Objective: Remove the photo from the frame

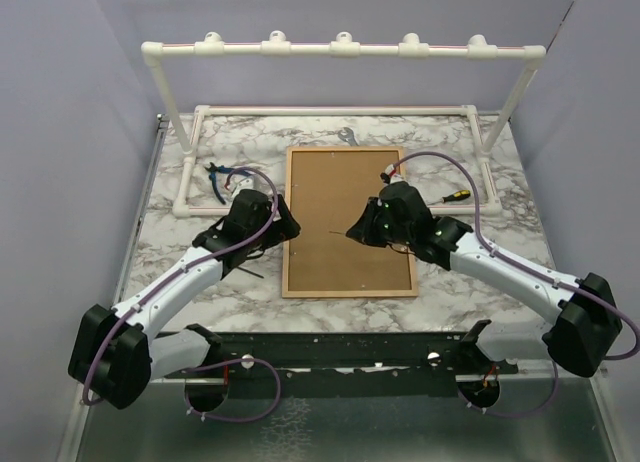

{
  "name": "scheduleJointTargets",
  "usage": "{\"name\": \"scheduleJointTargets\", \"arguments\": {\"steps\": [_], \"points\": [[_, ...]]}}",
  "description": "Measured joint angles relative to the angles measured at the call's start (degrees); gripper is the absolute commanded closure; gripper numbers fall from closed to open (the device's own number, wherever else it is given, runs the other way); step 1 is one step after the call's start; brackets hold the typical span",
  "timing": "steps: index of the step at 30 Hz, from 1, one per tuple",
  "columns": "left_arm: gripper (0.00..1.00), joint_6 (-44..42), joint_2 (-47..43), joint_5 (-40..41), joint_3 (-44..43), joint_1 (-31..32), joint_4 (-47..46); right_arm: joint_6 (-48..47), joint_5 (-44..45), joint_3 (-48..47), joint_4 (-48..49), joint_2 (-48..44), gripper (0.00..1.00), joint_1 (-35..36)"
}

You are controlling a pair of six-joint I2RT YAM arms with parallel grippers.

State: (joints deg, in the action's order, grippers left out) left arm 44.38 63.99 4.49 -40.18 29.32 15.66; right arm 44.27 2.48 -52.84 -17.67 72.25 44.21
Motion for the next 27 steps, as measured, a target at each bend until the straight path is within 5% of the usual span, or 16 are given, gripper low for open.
{"name": "scheduleJointTargets", "arguments": {"steps": [9, 15, 27], "points": [[0.01, -0.13, 2.54, 1.42, -3.52, -0.07, 4.87, -2.27, -3.58, 1.95, 5.31, 0.48, 0.99, 0.00], [0.23, -4.04, -0.94, 1.77, -0.92, -0.07, 3.04, -4.31, -9.55, 4.07, 10.36, 1.31, 0.99, 0.00], [0.33, -7.80, 7.91, 1.79, -0.61, -0.07, -1.60, -6.93, -12.00, 2.12, 11.39, 6.49, 0.99, 0.00]]}}
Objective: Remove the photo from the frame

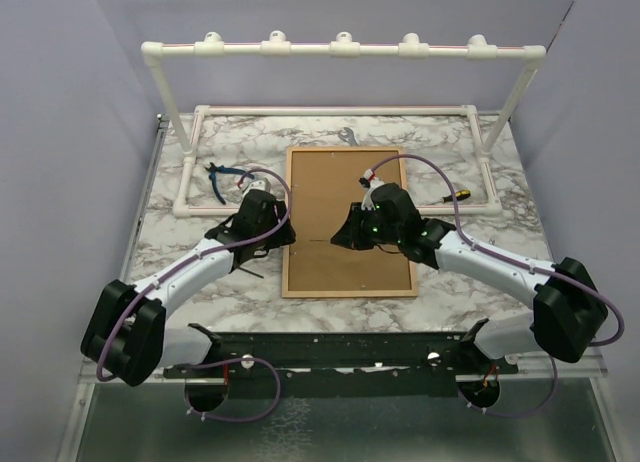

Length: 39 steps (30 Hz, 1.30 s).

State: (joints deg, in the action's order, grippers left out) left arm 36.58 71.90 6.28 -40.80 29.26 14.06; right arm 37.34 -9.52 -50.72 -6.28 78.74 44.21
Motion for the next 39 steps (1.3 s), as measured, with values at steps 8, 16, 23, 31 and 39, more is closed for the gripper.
{"name": "scheduleJointTargets", "arguments": {"steps": [8, 16, 23, 31, 39], "points": [[0.40, -0.46, 3.82, 0.87, -0.02, 0.00, -4.28, -0.92, -0.02, 0.33, 0.22, -0.20, 0.99, 0.00], [0.49, -0.39, 8.44, 0.87, -0.02, 0.00, -6.86, -1.42, 0.02, 1.55, 0.22, -1.11, 0.99, 0.00], [0.60, 0.28, 11.45, 0.85, -1.14, 0.00, -8.15, -2.21, 0.07, 2.54, 0.13, -2.25, 0.99, 0.00], [0.72, 4.37, 13.20, 1.20, -1.20, 0.20, -9.03, -3.50, 0.07, 2.71, -0.02, -2.47, 0.99, 0.00], [0.75, 7.39, 13.18, 1.70, -1.20, 0.44, -9.22, -4.00, -0.13, 2.69, 0.15, -1.88, 0.99, 0.00]]}}
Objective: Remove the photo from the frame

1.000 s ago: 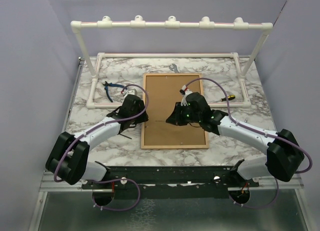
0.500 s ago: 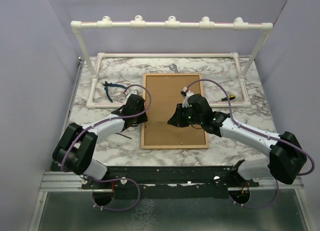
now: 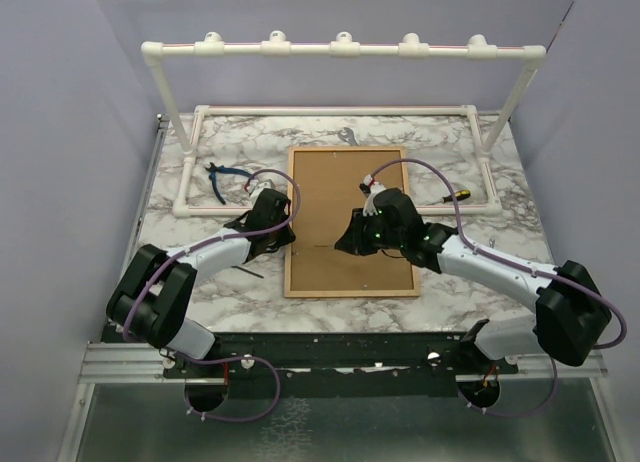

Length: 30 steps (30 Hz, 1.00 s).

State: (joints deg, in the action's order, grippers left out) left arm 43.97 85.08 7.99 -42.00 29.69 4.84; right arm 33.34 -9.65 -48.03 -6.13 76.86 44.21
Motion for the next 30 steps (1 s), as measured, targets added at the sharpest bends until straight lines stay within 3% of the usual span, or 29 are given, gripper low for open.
{"name": "scheduleJointTargets", "arguments": {"steps": [16, 23, 27, 30], "points": [[0.77, 3.87, -0.74, -0.13, 1.09, 0.70, -0.35, 1.09, -3.65, -0.46, 2.64, 7.06, 0.99, 0.02], [0.69, 4.46, -0.87, -0.55, 1.31, 0.81, -0.46, 1.42, -4.57, -2.27, 3.98, 8.72, 0.99, 0.04], [0.58, 4.52, -0.92, -0.68, 1.31, 0.81, -0.81, 1.77, -4.98, -2.93, 4.55, 10.08, 0.99, 0.11], [0.56, 4.48, -1.14, -0.87, 1.31, 0.81, -1.07, 1.79, -5.05, -4.11, 4.74, 11.58, 0.99, 0.15]]}}
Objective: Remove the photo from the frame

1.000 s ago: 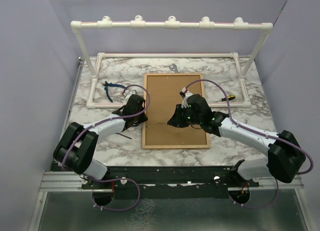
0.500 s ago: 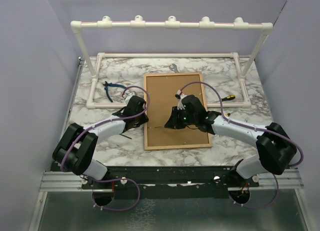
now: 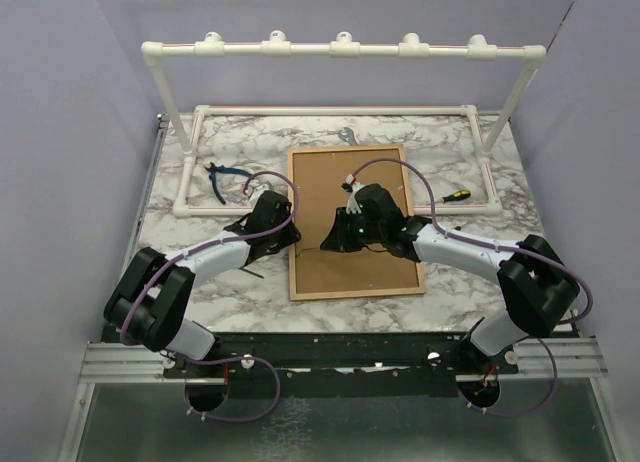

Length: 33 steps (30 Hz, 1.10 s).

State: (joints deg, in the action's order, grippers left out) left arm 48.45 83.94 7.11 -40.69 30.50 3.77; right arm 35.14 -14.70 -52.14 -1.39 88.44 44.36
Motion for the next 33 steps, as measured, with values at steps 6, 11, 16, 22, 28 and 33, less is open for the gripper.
{"name": "scheduleJointTargets", "arguments": {"steps": [6, 11, 16, 22, 28, 33], "points": [[0.62, -0.48, -0.24, 0.00, -0.02, 0.00, -0.04, 0.04, -0.17, -1.75, 0.13, 1.84, 0.99, 0.48], [0.69, -1.33, -0.26, 0.02, -0.11, 0.00, 0.11, 0.37, -0.28, -2.14, 0.33, 3.37, 0.99, 0.61], [0.75, -2.14, -0.22, 0.11, -0.13, 0.00, 0.22, 0.61, -1.05, -2.36, 0.48, 5.03, 0.99, 0.68], [0.81, -3.10, 0.42, 0.28, -0.81, 0.00, 0.57, 0.57, -1.27, -3.04, -0.09, 5.46, 0.99, 0.83], [0.86, -3.50, 0.50, 0.33, -0.87, 0.00, 0.57, 0.35, -1.29, -3.23, -0.50, 5.62, 0.99, 0.92], [0.86, -3.76, 0.50, 0.48, -0.87, 0.00, 0.57, 0.31, -1.29, -3.23, -0.83, 5.62, 0.99, 0.92]]}}
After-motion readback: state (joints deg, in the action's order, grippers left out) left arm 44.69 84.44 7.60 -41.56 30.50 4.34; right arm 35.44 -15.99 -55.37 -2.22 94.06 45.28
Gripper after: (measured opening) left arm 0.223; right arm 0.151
